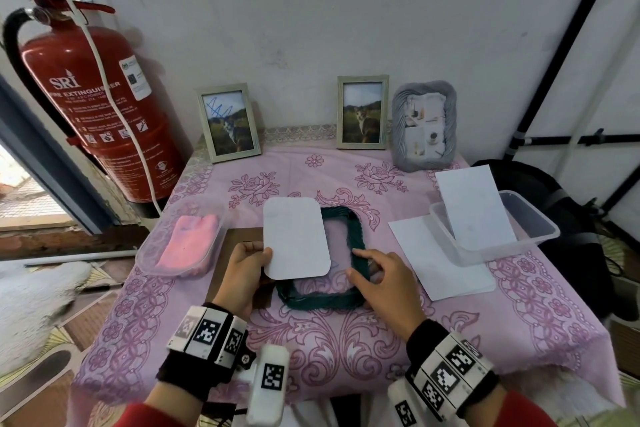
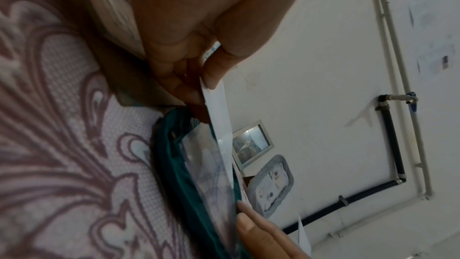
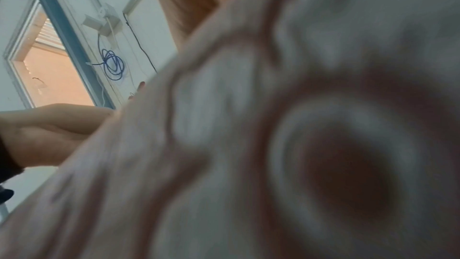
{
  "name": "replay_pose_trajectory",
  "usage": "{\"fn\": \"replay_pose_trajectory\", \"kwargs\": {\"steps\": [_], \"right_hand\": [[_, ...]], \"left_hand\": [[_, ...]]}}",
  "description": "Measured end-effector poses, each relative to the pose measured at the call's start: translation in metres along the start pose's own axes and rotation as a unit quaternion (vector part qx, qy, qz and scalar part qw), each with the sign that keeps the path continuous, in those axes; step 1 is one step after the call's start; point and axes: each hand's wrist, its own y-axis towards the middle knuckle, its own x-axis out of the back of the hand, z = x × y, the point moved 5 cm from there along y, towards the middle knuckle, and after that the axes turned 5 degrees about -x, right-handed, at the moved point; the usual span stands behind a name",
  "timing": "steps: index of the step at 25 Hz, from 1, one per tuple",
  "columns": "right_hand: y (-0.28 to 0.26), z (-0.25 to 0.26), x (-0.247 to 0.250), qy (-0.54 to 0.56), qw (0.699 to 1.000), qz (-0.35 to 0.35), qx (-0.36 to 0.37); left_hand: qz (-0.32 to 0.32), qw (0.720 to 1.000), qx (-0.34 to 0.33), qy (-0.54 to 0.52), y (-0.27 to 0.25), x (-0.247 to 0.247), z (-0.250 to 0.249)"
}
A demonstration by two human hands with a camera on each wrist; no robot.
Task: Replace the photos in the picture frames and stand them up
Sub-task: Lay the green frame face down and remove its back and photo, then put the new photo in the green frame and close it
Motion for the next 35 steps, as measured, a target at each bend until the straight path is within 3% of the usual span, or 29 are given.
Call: {"fn": "replay_pose_trajectory", "kwargs": {"steps": [5,11,13,16,18,24,29,32,35], "right_hand": [[0.008,0.017,0.028,-0.033,0.999,-0.029,0.009],[0.019,0.042,0.095,-0.074,0.985,-0.114,0.108],[0.025,0.032,0.114,-0.170,0.976,-0.115,0.069],[0.027,0.004,0.126,-0.282,0.959,-0.020,-0.036],[0.025,-0.005,0.128,-0.265,0.964,0.003,-0.040],[0.031,-0.003,0.139,-0.168,0.983,-0.078,-0.010],[0.029,-0.009,0.129,-0.164,0.986,-0.027,0.009],[0.028,-0.012,0.127,-0.171,0.985,-0.025,0.027],[0.033,-0.012,0.132,-0.101,0.994,-0.031,0.023]], "left_hand": [[0.002,0.998,-0.061,-0.031,-0.004,-0.005,-0.016],[0.085,0.992,-0.089,0.002,-0.017,-0.048,-0.028],[0.119,0.990,-0.079,0.010,-0.025,-0.070,-0.023],[0.157,0.987,-0.046,-0.002,-0.035,-0.106,-0.008],[0.167,0.985,-0.031,0.016,-0.039,-0.125,0.004],[0.198,0.977,-0.014,0.079,-0.044,-0.165,0.030],[0.228,0.971,0.010,0.074,-0.048,-0.186,0.041],[0.208,0.957,-0.056,0.193,-0.045,-0.183,0.040],[0.163,0.928,-0.154,0.297,-0.039,-0.181,0.025]]}}
